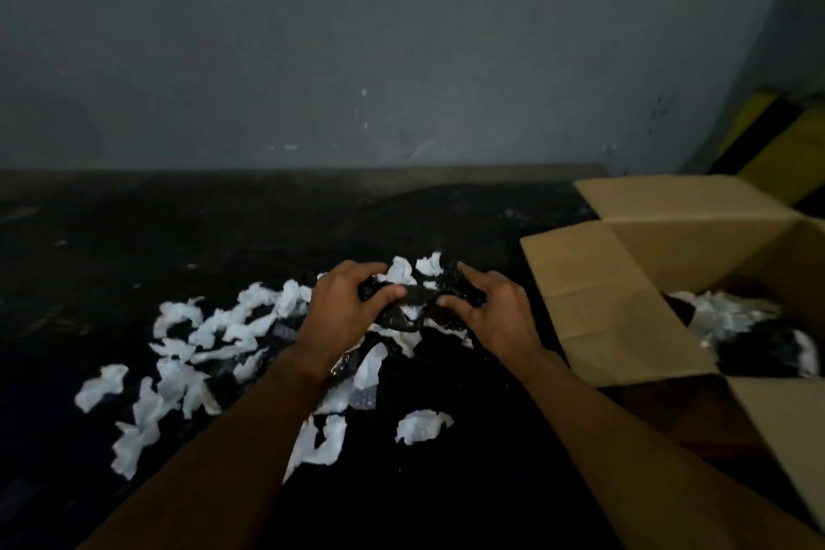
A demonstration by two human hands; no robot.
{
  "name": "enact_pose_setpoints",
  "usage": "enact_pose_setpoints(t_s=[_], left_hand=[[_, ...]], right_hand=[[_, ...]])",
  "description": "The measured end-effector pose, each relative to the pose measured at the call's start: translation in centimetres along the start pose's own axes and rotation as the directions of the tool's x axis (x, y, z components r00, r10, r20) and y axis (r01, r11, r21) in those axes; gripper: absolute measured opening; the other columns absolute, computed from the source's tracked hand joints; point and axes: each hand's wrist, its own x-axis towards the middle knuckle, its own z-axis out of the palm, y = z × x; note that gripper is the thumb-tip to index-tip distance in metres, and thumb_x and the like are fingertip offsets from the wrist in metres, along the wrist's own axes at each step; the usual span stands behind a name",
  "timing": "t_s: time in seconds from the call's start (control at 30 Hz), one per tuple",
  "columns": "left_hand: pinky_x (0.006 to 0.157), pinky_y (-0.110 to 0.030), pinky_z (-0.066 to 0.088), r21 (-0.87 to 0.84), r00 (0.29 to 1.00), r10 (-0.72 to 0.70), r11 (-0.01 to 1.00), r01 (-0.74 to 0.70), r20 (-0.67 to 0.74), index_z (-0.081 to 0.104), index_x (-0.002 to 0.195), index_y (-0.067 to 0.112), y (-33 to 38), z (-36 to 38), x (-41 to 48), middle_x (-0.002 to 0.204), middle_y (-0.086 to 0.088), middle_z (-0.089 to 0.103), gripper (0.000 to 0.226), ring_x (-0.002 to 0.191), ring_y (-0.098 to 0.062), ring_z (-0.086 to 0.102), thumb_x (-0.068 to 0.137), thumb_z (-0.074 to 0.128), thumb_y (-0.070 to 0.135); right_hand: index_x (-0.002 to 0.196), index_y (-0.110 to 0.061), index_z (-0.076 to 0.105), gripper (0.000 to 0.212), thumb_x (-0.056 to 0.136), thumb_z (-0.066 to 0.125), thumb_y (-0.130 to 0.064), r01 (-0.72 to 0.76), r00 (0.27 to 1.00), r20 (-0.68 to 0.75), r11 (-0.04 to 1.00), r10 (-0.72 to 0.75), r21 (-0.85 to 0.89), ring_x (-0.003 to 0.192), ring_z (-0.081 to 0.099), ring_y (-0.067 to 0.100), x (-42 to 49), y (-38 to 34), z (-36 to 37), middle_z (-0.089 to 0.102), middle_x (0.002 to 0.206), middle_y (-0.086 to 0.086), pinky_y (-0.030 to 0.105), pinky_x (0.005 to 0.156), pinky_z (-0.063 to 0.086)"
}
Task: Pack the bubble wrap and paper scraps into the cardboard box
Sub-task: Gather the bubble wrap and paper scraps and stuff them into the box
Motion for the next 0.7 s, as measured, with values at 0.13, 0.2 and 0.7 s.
enact_pose_setpoints(t_s=[0.13, 0.2, 0.7], left_hand=[[0.087, -0.017, 0.040, -0.045, 0.994, 0.085, 0.995, -0.088, -0.063, 0.070, 0.111, 0.019, 3.1, -3.1, -0.1, 0.102, 0.000, 0.067, 0.050, 0.095, -0.012, 0.061, 0.073, 0.074, 0.051], [0.088, -0.019, 0.041, -0.066, 0.990, 0.127, 0.989, -0.131, -0.066, 0.070, 0.112, 0.018, 5.0, -3.8, -0.1, 0.102, -0.001, 0.067, 0.050, 0.095, -0.013, 0.061, 0.074, 0.075, 0.049], [0.083, -0.021, 0.041, -0.249, 0.929, 0.358, 0.895, -0.371, -0.097, 0.064, 0.119, 0.016, 25.6, 5.7, 2.8, 0.108, 0.000, 0.062, 0.054, 0.095, -0.007, 0.053, 0.078, 0.070, 0.050]], right_hand=[[0.130, -0.022, 0.060, 0.062, 0.075, 0.077, -0.045, 0.037, 0.996, -0.084, 0.999, -0.040, -0.028, 0.096, 0.064, 0.023, -0.7, -2.7, -5.4, 0.067, 0.100, 0.010, 0.026, 0.082, 0.045], [0.131, -0.020, 0.060, 0.063, 0.075, 0.077, -0.045, 0.040, 0.991, -0.125, 0.999, -0.045, -0.036, 0.099, 0.064, 0.023, -1.2, -3.4, -8.1, 0.068, 0.103, 0.009, 0.024, 0.083, 0.044], [0.132, -0.015, 0.057, 0.062, 0.078, 0.077, -0.036, -0.065, 0.925, -0.381, 0.990, 0.014, -0.121, 0.100, 0.062, 0.019, -5.1, 5.0, -29.3, 0.066, 0.112, 0.007, 0.032, 0.088, 0.051]])
